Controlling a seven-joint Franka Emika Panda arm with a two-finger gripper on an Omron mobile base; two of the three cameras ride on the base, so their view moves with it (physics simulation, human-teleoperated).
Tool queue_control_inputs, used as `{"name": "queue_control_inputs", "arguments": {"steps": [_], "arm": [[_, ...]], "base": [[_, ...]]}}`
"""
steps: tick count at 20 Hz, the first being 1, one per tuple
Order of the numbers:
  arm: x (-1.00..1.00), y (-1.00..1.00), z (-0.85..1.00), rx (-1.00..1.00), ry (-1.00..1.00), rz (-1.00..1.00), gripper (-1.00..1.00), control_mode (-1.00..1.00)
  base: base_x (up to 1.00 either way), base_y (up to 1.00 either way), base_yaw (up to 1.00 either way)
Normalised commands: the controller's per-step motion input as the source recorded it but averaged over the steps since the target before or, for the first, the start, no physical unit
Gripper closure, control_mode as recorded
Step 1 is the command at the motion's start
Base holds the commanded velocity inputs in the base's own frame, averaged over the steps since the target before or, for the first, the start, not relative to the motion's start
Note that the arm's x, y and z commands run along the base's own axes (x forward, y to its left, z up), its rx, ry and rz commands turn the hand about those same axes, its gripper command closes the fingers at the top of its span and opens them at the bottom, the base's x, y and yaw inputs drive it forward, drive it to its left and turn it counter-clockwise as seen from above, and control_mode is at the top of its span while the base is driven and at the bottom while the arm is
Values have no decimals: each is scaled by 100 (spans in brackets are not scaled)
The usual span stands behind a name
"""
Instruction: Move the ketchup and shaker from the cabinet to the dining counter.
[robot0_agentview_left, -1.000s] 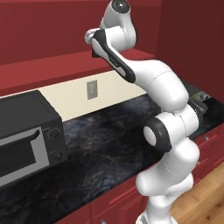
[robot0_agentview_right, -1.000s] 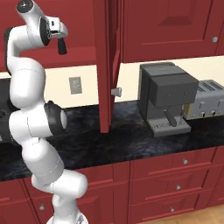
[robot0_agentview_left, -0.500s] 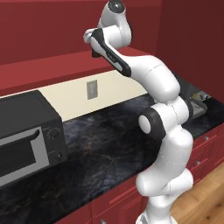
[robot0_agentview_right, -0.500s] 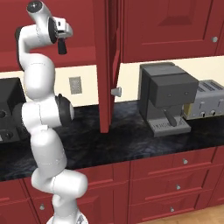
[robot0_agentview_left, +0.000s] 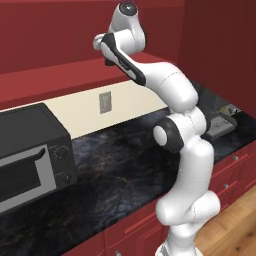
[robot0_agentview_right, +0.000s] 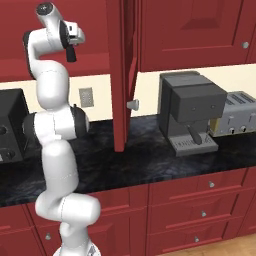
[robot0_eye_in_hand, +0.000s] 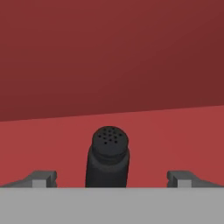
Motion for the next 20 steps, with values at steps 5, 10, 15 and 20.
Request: {"name": "queue_control_inputs", "arguments": {"steps": [5,10,15,20], "arm": [[31,5,-11,0,4,0,-100,-100],[29,2,-12,0,6,0,-100,-100],[22,0,-18,0,7,0,-100,-100],[30,7,-8,0,4,0,100,-100]], "base": [[0,0,0],[0,0,0],[0,0,0],[0,0,0]]}}
